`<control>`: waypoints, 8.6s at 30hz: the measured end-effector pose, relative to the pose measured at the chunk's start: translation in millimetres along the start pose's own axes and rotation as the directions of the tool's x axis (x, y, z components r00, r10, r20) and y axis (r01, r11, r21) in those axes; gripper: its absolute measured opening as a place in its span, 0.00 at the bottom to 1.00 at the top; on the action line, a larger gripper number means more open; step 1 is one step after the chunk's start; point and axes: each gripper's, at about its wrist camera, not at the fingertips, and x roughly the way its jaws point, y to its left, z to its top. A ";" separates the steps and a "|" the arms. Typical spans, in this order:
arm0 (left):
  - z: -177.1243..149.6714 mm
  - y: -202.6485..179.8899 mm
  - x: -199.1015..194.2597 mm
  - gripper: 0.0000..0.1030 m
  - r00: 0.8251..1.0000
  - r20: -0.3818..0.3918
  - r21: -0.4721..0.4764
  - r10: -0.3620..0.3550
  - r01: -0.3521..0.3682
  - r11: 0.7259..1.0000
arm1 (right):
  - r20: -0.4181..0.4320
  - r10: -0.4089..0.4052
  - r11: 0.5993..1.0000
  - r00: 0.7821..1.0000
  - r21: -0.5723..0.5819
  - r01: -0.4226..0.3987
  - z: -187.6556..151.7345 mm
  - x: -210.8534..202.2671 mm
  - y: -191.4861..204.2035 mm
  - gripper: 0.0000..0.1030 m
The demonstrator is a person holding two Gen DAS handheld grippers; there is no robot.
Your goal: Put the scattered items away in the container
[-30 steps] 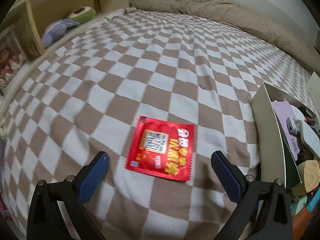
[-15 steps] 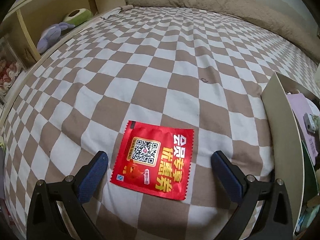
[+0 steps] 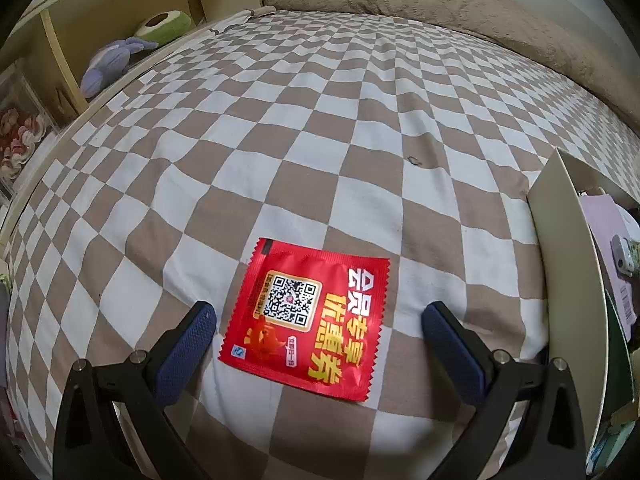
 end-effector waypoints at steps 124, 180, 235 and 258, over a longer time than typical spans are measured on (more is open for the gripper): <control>-14.5 -34.3 -152.4 0.06 0.836 0.343 0.143 -0.428 0.404 0.903 | 0.297 0.593 0.790 0.748 -0.397 -0.468 12.9 -153.7 230.6 0.81; -97.8 -158.0 -177.0 0.13 0.705 -0.081 0.403 -0.705 0.670 0.624 | 0.274 0.675 0.738 0.686 -0.215 -0.640 9.9 -96.0 192.3 0.85; -86.1 -101.3 -233.5 1.00 0.826 0.266 0.304 -0.496 0.416 0.857 | 0.437 0.527 0.848 0.729 -0.318 -0.423 -46.2 -183.1 182.3 1.00; -114.3 -63.9 -321.2 1.00 0.820 0.417 0.234 -0.392 0.319 0.918 | 0.532 0.478 0.878 0.699 -0.315 -0.360 -92.5 -257.0 150.3 1.00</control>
